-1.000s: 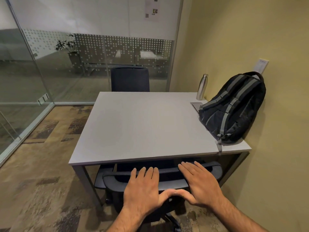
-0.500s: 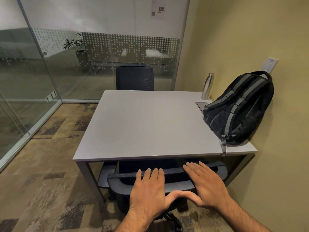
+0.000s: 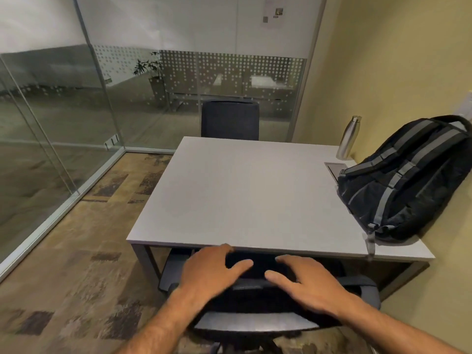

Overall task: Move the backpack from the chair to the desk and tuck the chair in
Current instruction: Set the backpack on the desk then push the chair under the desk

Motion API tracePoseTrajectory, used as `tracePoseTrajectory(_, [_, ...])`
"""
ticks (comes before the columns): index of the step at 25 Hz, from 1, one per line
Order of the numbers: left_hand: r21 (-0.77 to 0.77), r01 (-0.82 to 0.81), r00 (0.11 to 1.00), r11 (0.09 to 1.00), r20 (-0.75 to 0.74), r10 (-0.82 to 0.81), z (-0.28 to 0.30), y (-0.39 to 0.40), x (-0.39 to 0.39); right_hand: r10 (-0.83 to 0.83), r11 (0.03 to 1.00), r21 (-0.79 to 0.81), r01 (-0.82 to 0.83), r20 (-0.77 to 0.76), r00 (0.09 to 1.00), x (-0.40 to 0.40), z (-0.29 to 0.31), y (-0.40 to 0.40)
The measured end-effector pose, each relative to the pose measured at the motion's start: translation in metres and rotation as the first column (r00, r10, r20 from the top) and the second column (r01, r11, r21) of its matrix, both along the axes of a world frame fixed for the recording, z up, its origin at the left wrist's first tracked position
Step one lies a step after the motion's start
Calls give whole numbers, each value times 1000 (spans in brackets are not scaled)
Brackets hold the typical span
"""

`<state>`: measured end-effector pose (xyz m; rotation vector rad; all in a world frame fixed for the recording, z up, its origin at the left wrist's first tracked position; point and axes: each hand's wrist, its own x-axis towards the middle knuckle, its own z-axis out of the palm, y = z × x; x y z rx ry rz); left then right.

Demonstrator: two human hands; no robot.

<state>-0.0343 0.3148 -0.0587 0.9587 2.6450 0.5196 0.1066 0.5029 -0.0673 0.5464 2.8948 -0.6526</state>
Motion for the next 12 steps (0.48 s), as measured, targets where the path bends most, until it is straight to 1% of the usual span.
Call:
tracePoseTrajectory(1, [1,-56,998,998,30,56,-6,-3,-25,-1,998,-66,4,36,999,-25,-8,-1])
tracePoseTrajectory(3, [-6,-164,978,986,129,163,-32,-14,-78,31,984,-179,-2,158,987,-78,-33,-6])
tracePoseTrajectory(6, [-47,-309,902,950,301,309,-93,-39,-147,80,955,-295,19,319,945,-151,-80,-21])
tracePoseTrajectory(9, [-104,-437,783,894,446,434,-163,-65,-196,40,908,-397,132,396,917,-210,-133,-37])
tracePoseTrajectory(12, [-107,-565,629,818,587,510,-222,-77,-224,-54,816,-498,292,438,897,-252,-187,-51])
